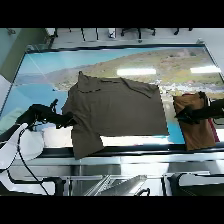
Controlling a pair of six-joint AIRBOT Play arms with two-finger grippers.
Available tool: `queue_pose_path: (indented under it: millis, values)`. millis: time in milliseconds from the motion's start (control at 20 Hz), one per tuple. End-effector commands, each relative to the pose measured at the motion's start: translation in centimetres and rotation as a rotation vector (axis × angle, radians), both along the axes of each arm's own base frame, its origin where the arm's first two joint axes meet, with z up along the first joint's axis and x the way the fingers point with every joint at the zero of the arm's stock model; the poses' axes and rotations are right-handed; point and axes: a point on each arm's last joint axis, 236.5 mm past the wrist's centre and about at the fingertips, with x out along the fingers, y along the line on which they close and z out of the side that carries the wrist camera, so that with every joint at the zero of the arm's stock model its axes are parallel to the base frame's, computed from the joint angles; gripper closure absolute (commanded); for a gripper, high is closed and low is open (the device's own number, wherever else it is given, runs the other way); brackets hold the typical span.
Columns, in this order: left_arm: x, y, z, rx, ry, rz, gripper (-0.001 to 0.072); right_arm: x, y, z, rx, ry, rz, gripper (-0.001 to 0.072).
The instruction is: Fold the shirts.
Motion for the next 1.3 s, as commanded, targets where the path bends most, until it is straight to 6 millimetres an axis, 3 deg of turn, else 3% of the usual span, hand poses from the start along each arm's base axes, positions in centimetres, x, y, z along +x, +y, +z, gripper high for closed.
queue_pose_path:
  millis: [0,150,500,550,600,750,850,900,1000,1100,1150,1250]
  values:
    - [0.3,-0.2,1.7,-0.006,0.017,-0.068,0.0692,-2.3,-0.1,-2.3,-0.034,0.08,0.001,0.0348]
    - [0.2,-0.3,1.9,-0.009,0.023,-0.078,0.0692,-3.9,1.4,-4.4,-0.019,0.124,-0.012,0.0348]
    - [-0.3,-0.4,2.0,-0.017,0.04,-0.088,0.0692,-4.4,9.1,-5.7,0.065,0.16,0.149,0.0365]
    - [-0.5,-0.4,2.1,-0.021,0.047,-0.092,0.0692,-3.8,10.2,-5.3,0.089,0.125,0.172,0.0557]
    - [-0.7,-0.5,2.1,-0.025,0.054,-0.096,0.0692,-3.0,11.4,-4.5,0.122,0.082,0.177,0.065]
    - [-0.9,-0.6,3.6,-0.026,0.031,-0.109,0.0693,0.7,12.7,-0.3,0.187,-0.091,0.13,0.0693]
    - [-0.1,-0.5,7.4,-0.006,-0.083,-0.109,0.0693,2.7,12.1,5.0,0.15,-0.234,0.148,0.0694]
    - [0.3,-0.5,10.2,0.01,-0.165,-0.11,0.0693,3.6,11.8,9.1,0.122,-0.331,0.157,0.0694]
    - [1.1,-0.3,18.5,0.054,-0.404,-0.103,0.0693,4.8,11.2,19.0,0.016,-0.587,0.171,0.0695]
    - [0.2,-0.3,30.6,0.106,-0.735,-0.05,0.0693,3.7,11.2,31.3,-0.13,-0.906,0.159,0.0695]
    - [-1.4,-0.2,38.1,0.141,-0.959,-0.011,0.0693,2.2,11.4,37.6,-0.214,-1.079,0.143,0.0695]
    - [-7.5,0.6,52.1,0.211,-1.405,0.113,0.0693,-2.8,11.8,49.5,-0.401,-1.422,0.068,0.0695]
